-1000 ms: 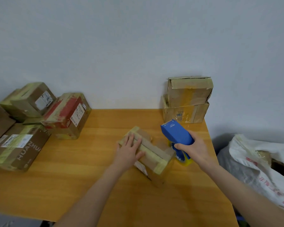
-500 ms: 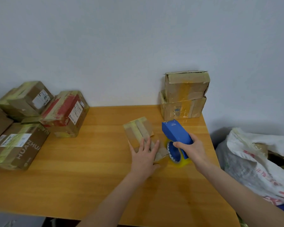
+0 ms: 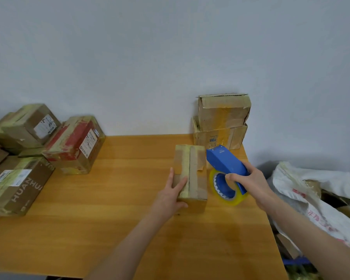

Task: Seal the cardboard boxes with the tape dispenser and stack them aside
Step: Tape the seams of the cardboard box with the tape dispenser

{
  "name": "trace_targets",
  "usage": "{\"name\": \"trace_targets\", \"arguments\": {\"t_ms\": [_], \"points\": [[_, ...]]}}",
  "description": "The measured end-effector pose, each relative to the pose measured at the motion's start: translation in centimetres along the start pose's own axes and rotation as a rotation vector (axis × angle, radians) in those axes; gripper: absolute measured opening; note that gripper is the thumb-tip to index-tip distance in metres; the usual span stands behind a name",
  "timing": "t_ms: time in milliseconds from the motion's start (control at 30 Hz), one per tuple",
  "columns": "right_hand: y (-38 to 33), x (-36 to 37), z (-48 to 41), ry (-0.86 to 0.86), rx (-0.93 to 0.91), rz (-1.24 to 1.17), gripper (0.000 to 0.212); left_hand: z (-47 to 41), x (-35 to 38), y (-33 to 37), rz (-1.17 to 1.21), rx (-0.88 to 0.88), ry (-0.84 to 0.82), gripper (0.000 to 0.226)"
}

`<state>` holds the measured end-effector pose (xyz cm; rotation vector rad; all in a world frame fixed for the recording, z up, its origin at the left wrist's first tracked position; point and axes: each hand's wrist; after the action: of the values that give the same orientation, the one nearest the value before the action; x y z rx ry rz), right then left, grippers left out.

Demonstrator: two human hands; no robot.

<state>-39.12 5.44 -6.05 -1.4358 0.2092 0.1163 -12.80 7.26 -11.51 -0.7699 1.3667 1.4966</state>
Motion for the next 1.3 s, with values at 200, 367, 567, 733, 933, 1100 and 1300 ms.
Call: {"name": "trace_targets", "arguments": {"t_ms": [200,367,567,733,933,1100,1300], "points": [[-4.0,-2.1,-1.3,-0.125,-0.069,0.127,0.048,0.5,0.6,1.5,-0.020,-0.012,-0.008,0.089],[-5.3,-2.2,-1.5,-0.156,-0.025,0.095,0.053,1.2,1.5,3.0,0.041,0.031,0.006,0.081],[-5.2,-2.2,-1.5,-0.188,0.004,-0.011,0.068,1.1,0.7,1.7,0.070,0.020,-0.033,0.080],[-5.5,-2.0,-1.5,-0.233,0.042,-0.147,0.059,1.0,-0.9,1.0,0.067,0.016,-0.092,0.082],[-6.5,-2.6,-1.3,-0.344,0.018,-0.185,0.060,0.4,-5.4,3.3,0.597,-0.099,0.143,0.057],[-7.5,-2.7,-0.8,-0.463,-0.028,-0.148,0.076,-0.2,-7.4,5.2,1.233,-0.270,-0.240,0.072],[-7.5,-3.0,0.1,-0.506,-0.014,-0.136,0.080,-0.6,-7.9,5.6,1.386,-0.196,-0.371,0.058]]}}
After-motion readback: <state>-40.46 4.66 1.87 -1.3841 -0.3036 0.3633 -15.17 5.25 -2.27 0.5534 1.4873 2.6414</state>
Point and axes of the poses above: each hand's wrist, its own z-axis away from the middle knuckle, its own x-axis out of the palm, y = z × x, and after that the axes turned 6 degrees about -x, right-handed
